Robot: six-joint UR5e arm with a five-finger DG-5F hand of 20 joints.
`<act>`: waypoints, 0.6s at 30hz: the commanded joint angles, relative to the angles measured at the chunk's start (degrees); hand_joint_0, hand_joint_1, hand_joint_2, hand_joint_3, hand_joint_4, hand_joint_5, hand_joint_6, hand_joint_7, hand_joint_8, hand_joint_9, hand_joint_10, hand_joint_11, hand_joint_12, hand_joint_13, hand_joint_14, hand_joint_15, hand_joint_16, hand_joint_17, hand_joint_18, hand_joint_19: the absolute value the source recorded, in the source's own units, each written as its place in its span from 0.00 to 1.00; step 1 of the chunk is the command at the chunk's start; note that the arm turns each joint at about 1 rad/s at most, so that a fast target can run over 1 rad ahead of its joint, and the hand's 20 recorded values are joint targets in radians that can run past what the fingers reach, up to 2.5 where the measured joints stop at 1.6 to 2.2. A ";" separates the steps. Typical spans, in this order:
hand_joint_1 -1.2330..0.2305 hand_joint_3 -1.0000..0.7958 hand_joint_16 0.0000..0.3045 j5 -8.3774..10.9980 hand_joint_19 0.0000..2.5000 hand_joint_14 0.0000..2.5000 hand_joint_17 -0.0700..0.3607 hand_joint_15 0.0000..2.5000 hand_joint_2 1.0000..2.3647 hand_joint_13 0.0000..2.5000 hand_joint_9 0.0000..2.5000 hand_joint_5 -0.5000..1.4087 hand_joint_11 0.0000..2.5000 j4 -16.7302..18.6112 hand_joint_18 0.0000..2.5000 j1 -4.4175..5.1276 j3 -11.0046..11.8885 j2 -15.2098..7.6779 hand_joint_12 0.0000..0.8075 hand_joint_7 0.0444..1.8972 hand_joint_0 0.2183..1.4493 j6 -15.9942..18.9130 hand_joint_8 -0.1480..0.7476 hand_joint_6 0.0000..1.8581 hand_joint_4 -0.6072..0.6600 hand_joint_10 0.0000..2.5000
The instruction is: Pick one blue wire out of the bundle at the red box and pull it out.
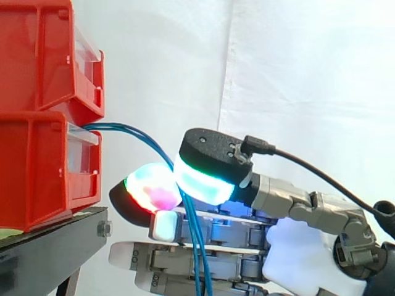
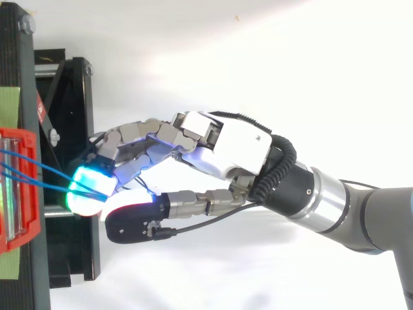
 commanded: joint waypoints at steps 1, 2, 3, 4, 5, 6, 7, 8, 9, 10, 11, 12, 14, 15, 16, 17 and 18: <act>0.33 0.52 0.21 -0.11 0.09 0.00 0.50 0.12 0.00 0.22 0.37 0.19 0.31 -1.93 0.12 -0.16 -0.01 0.64 0.50 0.52 0.29 2.62 0.49 0.48 0.61 0.01; 0.33 0.52 0.21 -0.20 0.09 0.00 0.50 0.12 0.00 0.21 0.37 0.19 0.32 -3.33 0.12 -0.16 -0.01 0.82 0.50 0.52 0.29 3.50 0.50 0.48 0.61 0.01; 0.33 0.52 0.21 -0.20 0.08 0.00 0.50 0.13 0.00 0.22 0.37 0.19 0.32 -4.13 0.12 -0.16 -0.01 0.90 0.50 0.53 0.29 3.94 0.49 0.48 0.60 0.01; 0.33 0.52 0.21 -0.29 0.08 0.00 0.50 0.13 0.00 0.22 0.37 0.19 0.31 -5.18 0.12 -0.07 -0.01 1.08 0.50 0.53 0.29 4.56 0.49 0.48 0.60 0.01; 0.33 0.51 0.21 -0.29 0.08 0.00 0.50 0.13 0.00 0.22 0.37 0.19 0.32 -5.88 0.12 -0.16 -0.10 1.08 0.49 0.53 0.29 4.91 0.49 0.48 0.59 0.01; 0.32 0.51 0.21 -0.29 0.09 0.00 0.49 0.14 0.01 0.23 0.38 0.19 0.32 -6.15 0.13 -0.16 -0.10 1.08 0.49 0.54 0.29 5.09 0.49 0.48 0.59 0.01; 0.32 0.50 0.21 -0.29 0.09 0.01 0.49 0.14 0.01 0.24 0.38 0.20 0.32 -6.50 0.13 -0.16 -0.10 1.08 0.49 0.55 0.29 5.26 0.49 0.48 0.59 0.01; 0.32 0.50 0.20 -0.29 0.09 0.01 0.49 0.14 0.01 0.24 0.39 0.20 0.32 -6.76 0.13 -0.16 -0.01 1.08 0.48 0.55 0.29 5.35 0.48 0.48 0.59 0.01; 0.32 0.49 0.20 -0.29 0.10 0.01 0.48 0.15 0.01 0.25 0.39 0.20 0.32 -7.03 0.14 -0.16 -0.10 1.17 0.48 0.56 0.29 5.70 0.48 0.48 0.58 0.01; 0.32 0.48 0.20 -0.29 0.10 0.01 0.48 0.15 0.01 0.25 0.39 0.20 0.32 -7.55 0.14 -0.16 -0.10 1.34 0.47 0.57 0.30 5.88 0.47 0.48 0.58 0.01; 0.32 0.47 0.19 -0.29 0.10 0.01 0.47 0.15 0.01 0.25 0.40 0.20 0.32 -7.82 0.13 -0.16 -0.01 1.43 0.46 0.58 0.30 5.88 0.46 0.48 0.58 0.01; 0.32 0.46 0.18 -0.29 0.10 0.01 0.46 0.16 0.01 0.25 0.40 0.20 0.32 -8.34 0.13 -0.16 -0.10 1.69 0.44 0.59 0.29 5.88 0.44 0.48 0.58 0.01; 0.33 0.44 0.18 -0.29 0.11 0.01 0.45 0.16 0.01 0.25 0.41 0.21 0.31 -9.22 0.13 -0.25 -0.10 2.13 0.43 0.60 0.29 5.88 0.41 0.47 0.57 0.01; 0.33 0.44 0.18 -0.29 0.11 0.01 0.44 0.16 0.01 0.25 0.41 0.21 0.31 -9.22 0.13 -0.25 -0.10 2.13 0.42 0.62 0.29 5.88 0.35 0.47 0.55 0.01; 0.34 0.44 0.17 -0.29 0.11 0.01 0.44 0.16 0.01 0.25 0.42 0.21 0.30 -9.84 0.13 -0.34 -0.10 2.49 0.42 0.62 0.28 5.88 0.34 0.47 0.55 0.01; 0.34 0.44 0.18 -0.29 0.11 0.01 0.44 0.16 0.01 0.25 0.42 0.21 0.30 -10.45 0.13 -0.34 -0.10 2.92 0.42 0.62 0.28 5.88 0.33 0.47 0.54 0.01; 0.34 0.44 0.17 -0.29 0.12 0.01 0.44 0.16 0.01 0.25 0.43 0.21 0.30 -11.24 0.13 -0.43 -0.10 3.19 0.42 0.63 0.28 5.88 0.33 0.46 0.54 0.01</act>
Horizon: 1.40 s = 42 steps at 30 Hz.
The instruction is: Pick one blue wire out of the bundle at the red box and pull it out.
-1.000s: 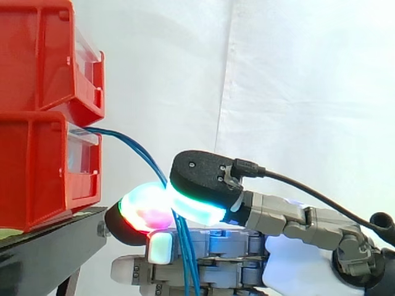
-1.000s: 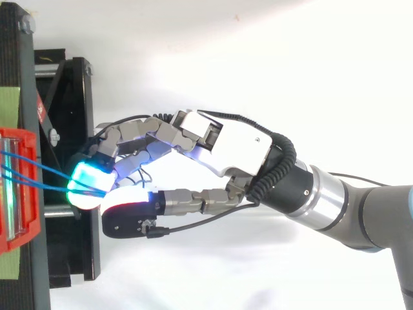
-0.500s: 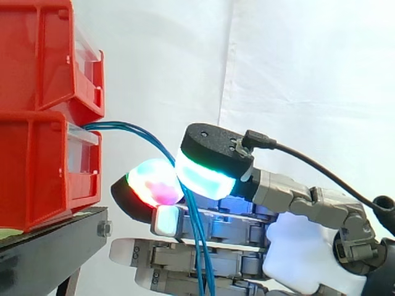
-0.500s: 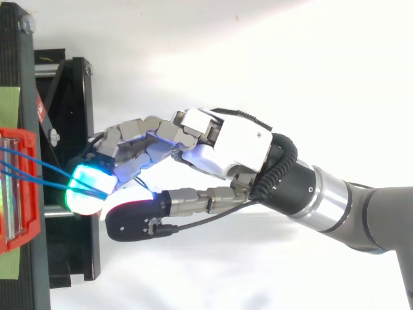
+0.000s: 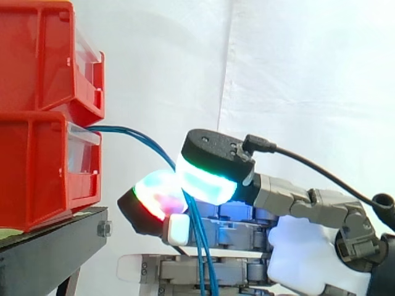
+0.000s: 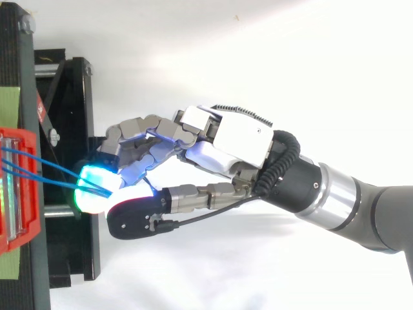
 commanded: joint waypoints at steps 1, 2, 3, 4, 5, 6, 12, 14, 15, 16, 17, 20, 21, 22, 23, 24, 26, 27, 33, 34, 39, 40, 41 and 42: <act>0.34 0.44 0.18 0.00 0.11 0.01 0.45 0.17 0.01 0.25 0.43 0.22 0.30 -1.99 0.13 -0.13 -0.01 0.86 0.43 0.63 0.28 0.02 0.33 0.46 0.54 0.01; 0.33 0.44 0.18 0.00 0.11 0.01 0.45 0.16 0.01 0.26 0.44 0.22 0.30 -2.34 0.13 -0.13 -0.01 1.04 0.43 0.63 0.28 0.02 0.33 0.46 0.54 0.01; 0.33 0.44 0.17 0.00 0.11 0.01 0.44 0.16 0.01 0.25 0.44 0.22 0.31 -2.78 0.12 -0.13 -0.01 1.13 0.43 0.63 0.28 -0.07 0.34 0.46 0.54 0.01; 0.30 0.43 0.17 -0.09 0.11 0.01 0.43 0.17 0.01 0.25 0.43 0.21 0.32 -2.78 0.12 -0.13 -0.01 1.13 0.43 0.64 0.29 -0.16 0.35 0.46 0.56 0.01; 0.29 0.43 0.17 0.00 0.11 0.01 0.43 0.17 0.01 0.25 0.43 0.21 0.33 -2.78 0.12 -0.13 -0.01 1.13 0.42 0.64 0.29 -0.25 0.36 0.46 0.56 0.01; 0.28 0.43 0.16 0.00 0.11 0.01 0.42 0.17 0.01 0.25 0.42 0.21 0.34 -2.70 0.12 -0.13 -0.01 1.13 0.42 0.64 0.30 -0.51 0.37 0.47 0.57 0.01; 0.21 0.38 0.17 -0.09 0.09 0.01 0.43 0.16 0.01 0.24 0.40 0.19 0.34 -2.87 0.12 -0.13 -0.01 1.30 0.42 0.60 0.34 -0.60 0.41 0.48 0.55 0.01; 0.20 0.33 0.17 -0.09 0.08 0.01 0.43 0.16 0.00 0.24 0.39 0.19 0.34 -2.96 0.12 -0.13 -0.01 1.30 0.42 0.59 0.36 -0.42 0.41 0.48 0.56 0.01; 0.21 0.31 0.17 -0.09 0.08 0.01 0.43 0.16 0.00 0.24 0.39 0.19 0.34 -2.87 0.12 -0.22 -0.01 1.30 0.43 0.58 0.37 -0.42 0.41 0.48 0.57 0.01; 0.21 0.28 0.17 -0.09 0.08 0.01 0.43 0.16 0.00 0.24 0.39 0.19 0.34 -2.87 0.13 -0.22 -0.01 1.30 0.43 0.58 0.37 -0.42 0.41 0.48 0.59 0.01; 0.21 0.28 0.17 -0.09 0.08 0.01 0.43 0.15 0.00 0.24 0.39 0.19 0.34 -2.78 0.13 -0.22 -0.01 1.39 0.43 0.58 0.37 -0.51 0.41 0.48 0.59 0.01; 0.22 0.28 0.17 -0.09 0.08 0.01 0.43 0.15 0.00 0.23 0.39 0.19 0.34 -2.70 0.13 -0.31 -0.01 1.39 0.43 0.57 0.36 -0.60 0.41 0.48 0.62 0.01; 0.22 0.28 0.17 -0.09 0.08 0.01 0.43 0.15 0.00 0.23 0.39 0.19 0.34 -2.61 0.13 -0.31 -0.01 1.39 0.43 0.58 0.35 -0.60 0.41 0.47 0.65 0.01; 0.23 0.28 0.17 -0.09 0.08 0.01 0.43 0.15 0.00 0.23 0.39 0.20 0.34 -2.70 0.13 -0.40 -0.01 1.39 0.42 0.60 0.34 -0.60 0.41 0.47 0.67 0.01; 0.23 0.28 0.17 -0.18 0.09 0.01 0.43 0.15 0.00 0.23 0.40 0.20 0.34 -2.70 0.13 -0.40 -0.01 1.39 0.42 0.61 0.33 -0.51 0.41 0.47 0.67 0.01; 0.24 0.28 0.17 -0.18 0.09 0.01 0.43 0.15 0.00 0.24 0.40 0.20 0.34 -2.78 0.13 -0.40 -0.01 1.39 0.43 0.62 0.32 -0.51 0.41 0.46 0.67 0.01; 0.26 0.28 0.17 -0.44 0.09 0.01 0.43 0.16 0.00 0.24 0.40 0.20 0.33 -2.70 0.13 -0.48 -0.01 1.39 0.42 0.63 0.31 -0.51 0.42 0.46 0.66 0.01; 0.28 0.28 0.17 -0.70 0.10 0.01 0.43 0.16 0.00 0.24 0.41 0.20 0.34 -2.70 0.13 -0.48 -0.01 1.48 0.42 0.63 0.30 -0.60 0.42 0.46 0.66 0.01; 0.31 0.29 0.17 -1.14 0.11 0.01 0.43 0.17 0.00 0.25 0.42 0.21 0.33 -2.61 0.14 -0.57 -0.01 1.48 0.42 0.64 0.31 -0.69 0.42 0.46 0.61 0.01; 0.32 0.30 0.17 -1.14 0.11 0.01 0.43 0.17 0.00 0.25 0.42 0.21 0.33 -2.61 0.14 -0.57 -0.01 1.48 0.41 0.64 0.31 -0.69 0.41 0.47 0.61 0.01; 0.36 0.31 0.17 -1.14 0.12 0.01 0.43 0.17 0.00 0.25 0.43 0.21 0.31 -2.61 0.14 -0.57 -0.01 1.48 0.41 0.63 0.30 -0.69 0.38 0.45 0.58 0.01; 0.36 0.31 0.17 -1.14 0.12 0.01 0.43 0.17 0.00 0.25 0.43 0.21 0.31 -2.61 0.14 -0.57 -0.01 1.48 0.41 0.63 0.30 -0.69 0.37 0.45 0.58 0.01; 0.37 0.32 0.17 -1.14 0.12 0.01 0.43 0.16 0.00 0.25 0.43 0.22 0.30 -2.61 0.14 -0.57 -0.01 1.48 0.41 0.63 0.30 -0.69 0.36 0.45 0.57 0.01; 0.37 0.33 0.16 -1.14 0.12 0.01 0.42 0.16 0.01 0.25 0.43 0.22 0.30 -2.61 0.14 -0.57 -0.01 1.48 0.41 0.64 0.31 -0.69 0.35 0.44 0.56 0.01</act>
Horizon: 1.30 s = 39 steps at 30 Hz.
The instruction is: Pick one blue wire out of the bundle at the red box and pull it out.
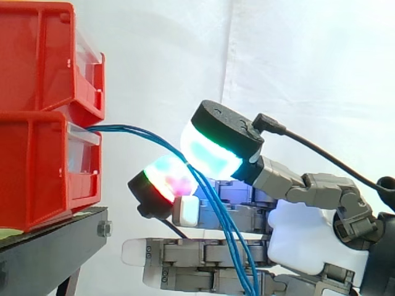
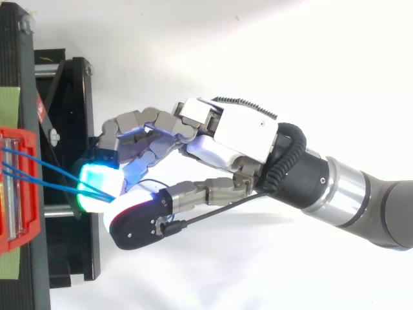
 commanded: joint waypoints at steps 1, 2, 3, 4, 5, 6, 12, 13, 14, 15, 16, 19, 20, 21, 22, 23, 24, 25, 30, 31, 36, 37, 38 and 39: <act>0.36 0.35 0.16 0.00 0.12 0.01 0.42 0.16 0.01 0.25 0.43 0.22 0.30 0.00 0.14 0.00 0.00 0.00 0.41 0.64 0.30 0.00 0.35 0.44 0.55 0.01; 0.35 0.36 0.16 0.00 0.12 0.01 0.42 0.17 0.01 0.25 0.43 0.22 0.30 0.00 0.14 0.00 0.00 0.00 0.41 0.64 0.31 0.00 0.35 0.44 0.55 0.01; 0.34 0.39 0.16 0.00 0.12 0.01 0.42 0.16 0.01 0.25 0.43 0.22 0.31 -0.09 0.14 0.00 0.00 0.00 0.41 0.66 0.30 0.00 0.37 0.44 0.54 0.01; 0.31 0.42 0.17 0.00 0.11 0.01 0.44 0.16 0.01 0.26 0.43 0.21 0.31 -0.09 0.15 0.00 0.00 0.00 0.43 0.64 0.30 0.00 0.39 0.45 0.56 0.01; 0.30 0.44 0.18 0.00 0.11 0.01 0.45 0.17 0.01 0.26 0.43 0.21 0.32 -0.17 0.15 0.00 0.00 0.00 0.44 0.63 0.30 0.00 0.41 0.46 0.57 0.01; 0.29 0.45 0.18 0.00 0.11 0.01 0.45 0.17 0.01 0.26 0.42 0.21 0.32 -0.17 0.15 0.00 0.00 0.00 0.44 0.62 0.31 0.00 0.42 0.47 0.57 0.01; 0.24 0.46 0.18 0.00 0.10 0.01 0.45 0.16 0.01 0.25 0.40 0.19 0.33 0.00 0.14 0.00 0.00 0.00 0.44 0.64 0.33 -0.26 0.43 0.48 0.55 0.01; 0.24 0.43 0.18 0.00 0.11 0.01 0.44 0.15 0.01 0.24 0.39 0.19 0.32 0.00 0.14 0.00 0.00 0.00 0.44 0.64 0.33 -0.35 0.42 0.48 0.59 0.01; 0.25 0.42 0.17 0.00 0.11 0.01 0.44 0.16 0.01 0.24 0.39 0.19 0.31 0.00 0.14 0.00 0.00 0.00 0.43 0.64 0.32 -0.35 0.41 0.47 0.60 0.01; 0.27 0.41 0.18 0.00 0.11 0.01 0.44 0.15 0.01 0.24 0.39 0.19 0.30 0.00 0.13 0.00 0.00 0.00 0.43 0.61 0.31 -0.35 0.41 0.47 0.63 0.01; 0.30 0.39 0.18 0.00 0.11 0.01 0.44 0.15 0.01 0.23 0.39 0.20 0.29 0.00 0.12 0.00 0.00 0.00 0.42 0.62 0.29 -0.35 0.40 0.46 0.65 0.01; 0.35 0.39 0.17 0.00 0.12 0.01 0.44 0.15 0.01 0.23 0.40 0.21 0.26 0.00 0.12 0.00 0.00 0.00 0.41 0.68 0.29 -0.35 0.37 0.42 0.64 0.01; 0.35 0.39 0.17 0.00 0.12 0.01 0.44 0.14 0.01 0.23 0.41 0.21 0.26 0.00 0.12 0.00 0.00 0.00 0.42 0.68 0.29 -0.35 0.37 0.42 0.64 0.01; 0.35 0.39 0.17 0.00 0.12 0.01 0.44 0.14 0.01 0.23 0.41 0.22 0.26 0.00 0.12 0.00 0.00 0.00 0.41 0.69 0.29 -0.53 0.36 0.41 0.62 0.01; 0.35 0.41 0.18 0.00 0.11 0.01 0.45 0.14 0.01 0.24 0.41 0.22 0.25 0.00 0.12 0.00 0.00 0.00 0.43 0.68 0.30 -0.62 0.36 0.41 0.60 0.01; 0.35 0.43 0.19 0.00 0.11 0.01 0.46 0.14 0.01 0.24 0.41 0.22 0.25 0.00 0.13 0.00 0.00 0.00 0.44 0.67 0.30 -0.79 0.37 0.41 0.58 0.01; 0.34 0.45 0.20 0.00 0.11 0.01 0.47 0.14 0.01 0.24 0.41 0.22 0.24 0.00 0.14 0.00 0.00 0.00 0.45 0.65 0.30 -0.88 0.39 0.42 0.54 0.01; 0.33 0.48 0.21 0.00 0.10 0.01 0.49 0.13 0.01 0.24 0.41 0.21 0.25 0.00 0.14 0.00 0.00 0.00 0.47 0.61 0.30 -0.88 0.41 0.44 0.51 0.01; 0.28 0.55 0.21 0.00 0.09 0.01 0.50 0.14 0.00 0.23 0.38 0.18 0.30 0.18 0.15 0.00 0.00 0.00 0.50 0.55 0.32 -0.88 0.45 0.48 0.55 0.01; 0.28 0.54 0.21 0.00 0.09 0.00 0.50 0.14 0.00 0.23 0.38 0.18 0.30 0.27 0.15 0.00 0.00 0.00 0.49 0.55 0.31 -0.88 0.44 0.48 0.58 0.01; 0.35 0.48 0.21 0.00 0.10 0.00 0.50 0.10 0.01 0.23 0.41 0.22 0.19 0.71 0.14 0.00 0.00 0.00 0.46 0.66 0.28 -0.88 0.36 0.41 0.60 0.01; 0.36 0.48 0.21 0.00 0.10 0.00 0.50 0.10 0.00 0.23 0.42 0.23 0.17 0.71 0.14 0.00 0.00 0.00 0.45 0.66 0.28 -0.88 0.35 0.39 0.58 0.00; 0.36 0.48 0.21 0.00 0.10 0.00 0.50 0.10 0.00 0.23 0.42 0.23 0.17 0.71 0.14 0.00 0.00 0.00 0.45 0.66 0.28 -0.88 0.35 0.39 0.57 0.00; 0.36 0.49 0.21 0.00 0.09 0.00 0.50 0.10 0.00 0.23 0.42 0.23 0.17 0.88 0.14 0.00 0.00 0.00 0.46 0.66 0.29 -0.88 0.36 0.38 0.55 0.00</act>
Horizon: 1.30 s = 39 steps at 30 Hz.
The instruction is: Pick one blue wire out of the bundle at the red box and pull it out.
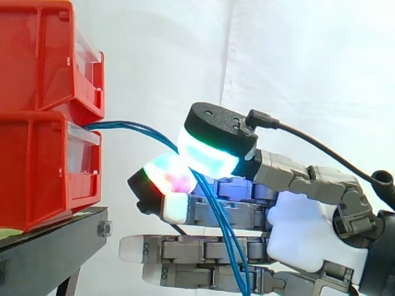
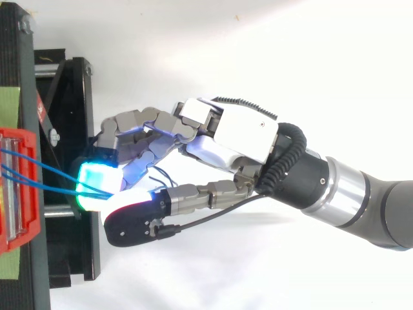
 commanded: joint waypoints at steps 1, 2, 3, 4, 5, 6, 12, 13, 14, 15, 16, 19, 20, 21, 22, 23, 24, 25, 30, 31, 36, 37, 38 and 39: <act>0.36 0.50 0.21 0.00 0.10 0.00 0.50 0.10 0.00 0.23 0.42 0.22 0.19 0.25 0.14 0.00 0.00 0.00 0.46 0.64 0.29 -0.06 0.36 0.39 0.51 0.01; 0.36 0.50 0.21 0.00 0.10 0.00 0.50 0.10 0.00 0.23 0.42 0.22 0.19 0.34 0.14 0.00 0.00 0.00 0.46 0.61 0.30 -0.06 0.36 0.41 0.50 0.01; 0.34 0.53 0.21 0.00 0.10 0.00 0.50 0.11 0.00 0.23 0.40 0.20 0.22 0.34 0.15 0.00 0.00 0.00 0.48 0.56 0.30 0.02 0.37 0.44 0.52 0.01; 0.30 0.54 0.21 0.00 0.09 0.00 0.50 0.12 0.01 0.22 0.38 0.18 0.27 0.43 0.14 0.00 0.00 0.00 0.49 0.53 0.31 -0.06 0.42 0.47 0.55 0.01; 0.29 0.55 0.21 0.00 0.09 0.00 0.50 0.12 0.01 0.22 0.38 0.18 0.28 0.60 0.14 0.00 0.00 0.00 0.49 0.55 0.31 -0.06 0.44 0.47 0.54 0.01; 0.28 0.55 0.21 0.00 0.09 0.00 0.50 0.12 0.01 0.22 0.39 0.18 0.30 0.69 0.14 0.00 0.00 0.00 0.49 0.56 0.32 -0.15 0.45 0.47 0.56 0.01; 0.32 0.35 0.16 0.00 0.12 0.01 0.41 0.13 0.01 0.23 0.45 0.22 0.28 1.04 0.12 0.00 0.00 0.00 0.39 0.66 0.29 -0.77 0.32 0.43 0.55 0.01; 0.33 0.36 0.16 0.00 0.12 0.01 0.41 0.13 0.01 0.24 0.46 0.22 0.27 1.13 0.13 0.00 0.00 0.00 0.38 0.66 0.29 -1.03 0.32 0.43 0.54 0.01; 0.33 0.37 0.15 0.00 0.12 0.01 0.41 0.13 0.01 0.24 0.46 0.22 0.27 1.13 0.13 -0.09 0.00 0.00 0.38 0.66 0.29 -1.12 0.32 0.43 0.53 0.01; 0.33 0.39 0.15 0.00 0.12 0.01 0.41 0.13 0.01 0.24 0.46 0.22 0.28 1.13 0.13 0.00 0.00 0.00 0.39 0.67 0.29 -1.29 0.32 0.43 0.50 0.01; 0.32 0.44 0.17 0.00 0.11 0.01 0.44 0.14 0.01 0.26 0.46 0.21 0.29 1.13 0.15 0.00 0.00 0.00 0.42 0.64 0.30 -1.29 0.35 0.45 0.47 0.01; 0.28 0.54 0.19 0.00 0.10 0.01 0.47 0.15 0.00 0.27 0.44 0.20 0.31 1.30 0.17 0.00 0.00 0.00 0.47 0.60 0.32 -1.38 0.42 0.49 0.45 0.01; 0.26 0.55 0.19 0.00 0.10 0.01 0.47 0.15 0.00 0.27 0.42 0.19 0.32 1.48 0.17 0.00 0.00 0.00 0.48 0.60 0.33 -1.38 0.45 0.50 0.44 0.01; 0.26 0.58 0.20 0.00 0.10 0.01 0.48 0.15 0.00 0.26 0.41 0.18 0.32 1.74 0.17 0.00 0.00 0.00 0.49 0.63 0.34 -1.47 0.46 0.50 0.46 0.01; 0.25 0.58 0.20 0.00 0.10 0.01 0.48 0.15 0.00 0.25 0.41 0.17 0.33 1.83 0.17 0.00 0.00 0.00 0.48 0.62 0.34 -1.47 0.47 0.49 0.50 0.01; 0.25 0.57 0.20 0.00 0.09 0.01 0.48 0.14 0.00 0.25 0.41 0.17 0.33 1.83 0.17 0.00 0.00 0.00 0.49 0.62 0.35 -1.56 0.47 0.49 0.52 0.01; 0.24 0.52 0.19 0.00 0.10 0.01 0.46 0.14 0.01 0.24 0.40 0.17 0.32 1.83 0.16 -0.09 0.08 0.00 0.46 0.62 0.34 -1.56 0.45 0.48 0.58 0.01; 0.25 0.44 0.17 0.00 0.11 0.01 0.43 0.14 0.01 0.23 0.39 0.17 0.32 1.83 0.14 -0.09 0.00 0.00 0.43 0.56 0.32 -1.56 0.42 0.48 0.62 0.01; 0.28 0.35 0.16 -0.09 0.11 0.01 0.42 0.14 0.01 0.23 0.42 0.20 0.29 1.83 0.13 -0.09 0.00 0.00 0.40 0.69 0.32 -1.56 0.34 0.44 0.59 0.01; 0.29 0.35 0.16 -0.09 0.12 0.01 0.42 0.14 0.01 0.23 0.43 0.21 0.29 1.83 0.13 -0.09 0.00 0.00 0.40 0.70 0.32 -1.47 0.33 0.44 0.58 0.01; 0.36 0.33 0.16 -0.09 0.12 0.01 0.41 0.14 0.00 0.25 0.47 0.23 0.27 1.92 0.13 -0.09 0.00 0.00 0.38 0.69 0.31 -1.56 0.31 0.41 0.56 0.01; 0.37 0.33 0.16 -0.09 0.12 0.01 0.41 0.14 0.00 0.25 0.47 0.23 0.26 1.92 0.13 -0.09 0.00 0.00 0.38 0.68 0.31 -1.56 0.30 0.40 0.56 0.01; 0.38 0.32 0.15 -0.09 0.12 0.01 0.41 0.14 0.00 0.25 0.47 0.23 0.26 1.92 0.13 -0.09 0.08 0.00 0.38 0.68 0.31 -1.56 0.30 0.40 0.57 0.01; 0.39 0.32 0.15 -0.09 0.13 0.01 0.41 0.14 0.00 0.25 0.47 0.24 0.26 1.92 0.13 -0.09 0.08 0.00 0.38 0.68 0.31 -1.56 0.30 0.38 0.58 0.01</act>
